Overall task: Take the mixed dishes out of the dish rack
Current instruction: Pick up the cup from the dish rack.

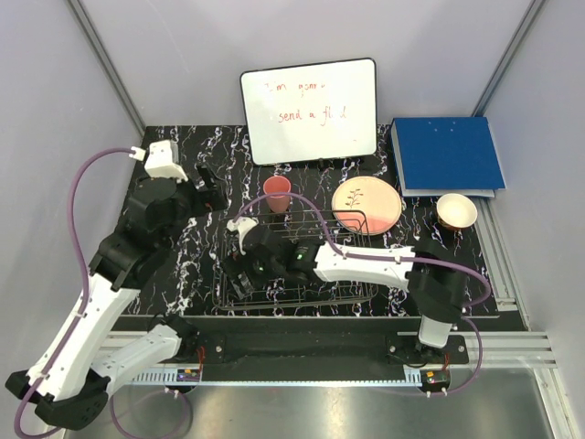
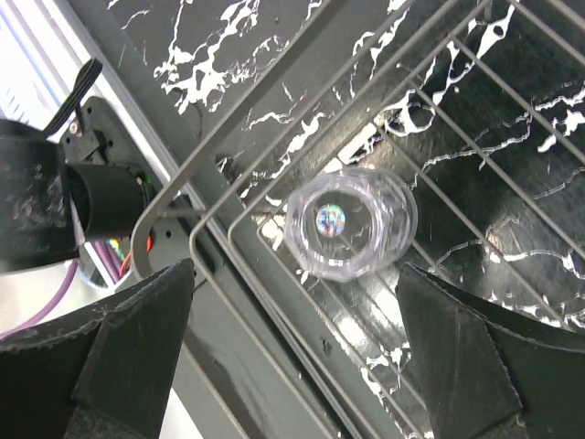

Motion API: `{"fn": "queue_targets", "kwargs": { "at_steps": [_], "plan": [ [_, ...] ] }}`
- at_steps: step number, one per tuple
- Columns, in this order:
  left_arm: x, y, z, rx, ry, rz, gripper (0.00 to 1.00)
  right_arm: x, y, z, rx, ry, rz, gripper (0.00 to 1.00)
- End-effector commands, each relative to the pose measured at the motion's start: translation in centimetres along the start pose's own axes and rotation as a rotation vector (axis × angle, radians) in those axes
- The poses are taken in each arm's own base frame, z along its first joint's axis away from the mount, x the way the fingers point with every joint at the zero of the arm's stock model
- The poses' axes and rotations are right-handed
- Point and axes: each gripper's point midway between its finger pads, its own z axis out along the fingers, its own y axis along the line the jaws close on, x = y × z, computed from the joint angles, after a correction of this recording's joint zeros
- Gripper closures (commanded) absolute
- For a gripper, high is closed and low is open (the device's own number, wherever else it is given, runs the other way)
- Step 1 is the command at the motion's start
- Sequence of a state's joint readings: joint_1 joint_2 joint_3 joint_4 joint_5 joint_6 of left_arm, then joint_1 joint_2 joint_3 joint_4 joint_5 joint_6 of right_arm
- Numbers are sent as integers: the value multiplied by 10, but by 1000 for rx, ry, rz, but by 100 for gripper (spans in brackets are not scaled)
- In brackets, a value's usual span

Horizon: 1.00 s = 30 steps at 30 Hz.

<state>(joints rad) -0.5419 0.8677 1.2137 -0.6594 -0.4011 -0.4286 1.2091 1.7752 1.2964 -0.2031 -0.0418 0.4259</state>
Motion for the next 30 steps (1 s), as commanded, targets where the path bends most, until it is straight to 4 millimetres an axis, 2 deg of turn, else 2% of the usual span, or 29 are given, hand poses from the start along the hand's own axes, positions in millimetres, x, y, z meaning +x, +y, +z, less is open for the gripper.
{"fn": "queue_targets", "kwargs": {
  "at_steps": [1, 10, 13, 14, 16, 17, 22, 24, 28, 30],
  "plan": [
    [-5, 13, -7, -43, -55, -35, 1, -25, 9, 13, -7, -73, -19, 0],
    [9, 19, -7, -59, -25, -26, 1, -7, -11, 38, 71, -33, -3, 6],
    [14, 17, -5, -50, -8, -28, 1, -6, -15, 41, 90, -37, 1, 15],
    [15, 17, -5, -48, -5, -28, 1, -7, -17, 41, 99, -40, 3, 22],
    [16, 17, -5, -50, -4, -30, 1, -8, -17, 40, 103, -46, 4, 32],
    [16, 18, -6, -50, -4, -31, 1, -9, -17, 40, 103, -49, 6, 44],
    [15, 17, -7, -46, -7, -35, 1, -14, -19, 34, 115, -71, 12, 62],
    [15, 18, -7, -46, -7, -35, 1, -19, -17, 26, 114, -90, 16, 69],
    [16, 17, -6, -47, -3, -33, 1, -28, -14, 11, 108, -116, 10, 70],
    [17, 15, -5, -40, 2, -37, 1, -29, -12, 9, 108, -114, 3, 58]
  ]
}}
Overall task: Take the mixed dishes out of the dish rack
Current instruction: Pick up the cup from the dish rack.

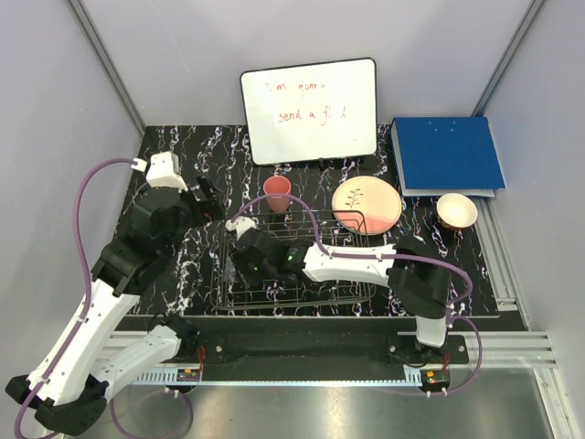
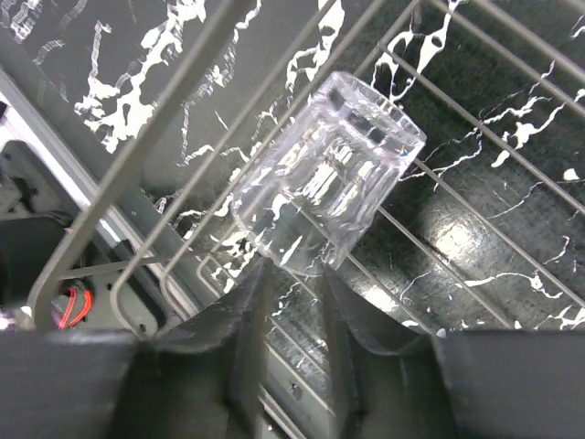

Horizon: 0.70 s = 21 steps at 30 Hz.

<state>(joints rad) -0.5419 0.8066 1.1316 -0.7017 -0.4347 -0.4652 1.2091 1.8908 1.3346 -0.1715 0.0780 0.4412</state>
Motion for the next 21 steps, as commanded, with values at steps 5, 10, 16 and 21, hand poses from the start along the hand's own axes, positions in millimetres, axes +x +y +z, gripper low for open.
{"fn": "queue_targets", "kwargs": {
  "at_steps": [5, 10, 16, 21],
  "plan": [
    [-6, -7, 2, 23, -21, -28, 1, -32, 5, -23, 18, -92, 0, 17],
    [-5, -6, 3, 19, -19, -27, 1, -40, 0, -19, 64, -115, -10, 12],
    [-4, -5, 2, 17, -19, -25, 1, -51, -10, -13, 134, -143, -29, 11],
    [-3, -5, 1, 22, -18, -27, 1, -56, -20, -5, 182, -146, -55, 11]
  ]
}}
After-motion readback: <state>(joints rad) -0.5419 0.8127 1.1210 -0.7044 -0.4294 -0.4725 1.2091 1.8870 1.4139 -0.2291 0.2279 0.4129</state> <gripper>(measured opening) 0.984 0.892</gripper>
